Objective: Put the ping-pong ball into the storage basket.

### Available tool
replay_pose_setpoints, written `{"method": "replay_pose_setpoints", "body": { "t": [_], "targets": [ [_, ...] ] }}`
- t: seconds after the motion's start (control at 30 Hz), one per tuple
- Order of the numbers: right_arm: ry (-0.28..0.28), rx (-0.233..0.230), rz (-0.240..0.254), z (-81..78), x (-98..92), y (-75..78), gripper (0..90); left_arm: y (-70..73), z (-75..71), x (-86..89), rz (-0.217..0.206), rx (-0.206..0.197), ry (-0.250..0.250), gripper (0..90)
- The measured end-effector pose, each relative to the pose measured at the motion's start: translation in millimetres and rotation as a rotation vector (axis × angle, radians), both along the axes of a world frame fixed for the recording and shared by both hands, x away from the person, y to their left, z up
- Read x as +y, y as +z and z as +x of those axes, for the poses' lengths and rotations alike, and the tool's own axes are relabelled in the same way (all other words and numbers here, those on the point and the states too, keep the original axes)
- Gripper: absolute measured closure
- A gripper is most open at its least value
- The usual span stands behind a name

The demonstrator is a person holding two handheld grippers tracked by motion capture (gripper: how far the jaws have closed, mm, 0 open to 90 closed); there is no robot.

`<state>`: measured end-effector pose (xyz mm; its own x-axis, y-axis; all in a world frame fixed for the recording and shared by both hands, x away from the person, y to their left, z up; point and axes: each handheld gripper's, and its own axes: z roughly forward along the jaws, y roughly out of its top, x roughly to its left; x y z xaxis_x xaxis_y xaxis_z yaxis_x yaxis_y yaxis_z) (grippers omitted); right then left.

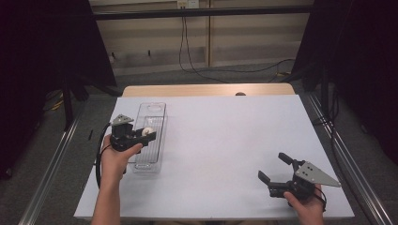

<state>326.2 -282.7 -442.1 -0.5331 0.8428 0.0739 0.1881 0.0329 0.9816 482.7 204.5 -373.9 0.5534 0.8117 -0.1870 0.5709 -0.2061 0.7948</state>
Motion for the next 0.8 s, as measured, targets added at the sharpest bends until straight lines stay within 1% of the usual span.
{"method": "replay_pose_setpoints", "body": {
  "t": [0.03, 0.07, 0.2, 0.27, 0.4, 0.43, 0.53, 0.6, 0.8],
  "targets": [
    [-0.002, -0.001, -0.001, 0.0, 0.0, 0.0, 1.0, 0.1, 0.1, 0.6, 0.005, -0.001, 0.003, 51.0],
    [-0.002, -0.001, -0.001, 0.2, 0.0, -0.1, 1.1, -0.2, -0.1, 0.3, 0.002, 0.001, 0.010, 51.0],
    [-0.003, 0.004, 0.006, 0.0, 0.7, 0.0, 1.1, -0.9, 0.5, 0.7, 0.010, -0.003, 0.009, 51.0],
    [0.001, -0.001, -0.001, 0.2, 0.4, -0.1, 1.1, -1.3, 0.5, 1.0, 0.005, -0.003, 0.012, 51.0],
    [-0.001, -0.006, 0.005, 0.3, 0.2, 0.4, 1.1, -3.3, 0.9, 1.3, 0.011, 0.000, 0.017, 51.0],
    [0.001, -0.003, 0.005, 0.2, 0.2, 0.4, 1.1, -4.0, 1.2, 1.2, 0.013, -0.003, 0.025, 51.0],
    [0.000, -0.004, 0.000, 0.2, 0.1, 0.1, 1.1, -5.6, 2.0, 1.8, 0.012, 0.004, 0.025, 51.0],
    [0.001, -0.004, 0.000, 0.2, 0.2, 0.2, 1.1, -6.4, 2.0, 1.9, 0.012, 0.001, 0.033, 51.0],
    [0.001, -0.003, 0.000, 0.2, -0.1, 0.1, 1.1, -8.3, 3.2, 2.9, 0.023, 0.001, 0.032, 51.0]
  ]
}}
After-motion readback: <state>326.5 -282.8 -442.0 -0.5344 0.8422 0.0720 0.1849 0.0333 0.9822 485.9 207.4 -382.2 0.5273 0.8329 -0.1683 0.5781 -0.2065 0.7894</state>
